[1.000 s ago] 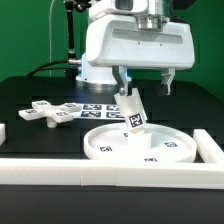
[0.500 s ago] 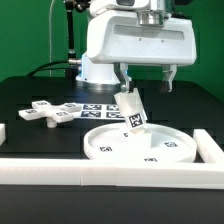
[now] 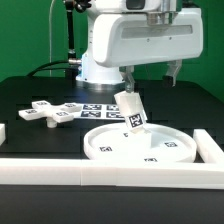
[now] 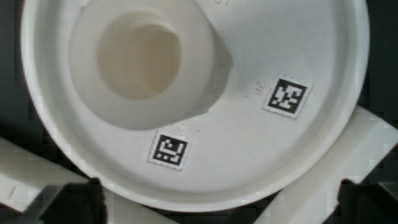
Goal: Assemble round table
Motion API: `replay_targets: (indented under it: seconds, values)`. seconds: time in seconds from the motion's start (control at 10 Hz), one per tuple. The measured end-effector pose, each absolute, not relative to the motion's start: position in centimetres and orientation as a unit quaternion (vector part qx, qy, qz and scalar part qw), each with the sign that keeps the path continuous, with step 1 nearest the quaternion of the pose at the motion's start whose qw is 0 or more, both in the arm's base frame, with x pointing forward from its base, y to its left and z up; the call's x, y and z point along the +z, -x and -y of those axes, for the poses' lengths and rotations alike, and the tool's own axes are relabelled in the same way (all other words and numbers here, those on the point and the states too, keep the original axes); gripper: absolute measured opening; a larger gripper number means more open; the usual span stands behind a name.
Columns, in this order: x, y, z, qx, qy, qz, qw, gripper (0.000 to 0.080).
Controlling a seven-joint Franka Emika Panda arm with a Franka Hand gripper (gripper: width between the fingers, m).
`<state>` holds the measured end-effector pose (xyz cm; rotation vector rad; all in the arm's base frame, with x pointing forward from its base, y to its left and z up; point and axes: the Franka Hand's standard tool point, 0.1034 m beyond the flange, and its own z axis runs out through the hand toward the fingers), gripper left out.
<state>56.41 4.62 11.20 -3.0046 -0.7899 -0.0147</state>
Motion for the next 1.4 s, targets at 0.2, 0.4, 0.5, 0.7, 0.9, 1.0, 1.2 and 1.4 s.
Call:
replay_targets:
  seconds: [0.2,0.4,0.5,0.7,0.9,1.0,1.2,1.4]
  values:
    - [11.1,-56.4,-4.5,-0.005,0.964,0.265,0.018,0.0649]
    - [10.9,-56.5,-2.2,-0.006,0.953,0.304,0.02,0.0649]
    - [10.8,-56.4,-1.2,-0.006,0.951,0.308,0.023,0.0649]
    - [10.4,-56.0,0.0,-0.004,0.953,0.303,0.026,0.0649]
    - [10.1,-55.6,-0.1,0.001,0.954,0.297,0.027,0.0649]
    - [10.1,-55.6,-0.1,0.001,0.955,0.297,0.027,0.0649]
    - [10.1,-55.5,-0.1,0.0,0.955,0.296,0.027,0.0649]
    - [9.1,-54.4,-0.3,0.004,0.956,0.291,0.032,0.0649]
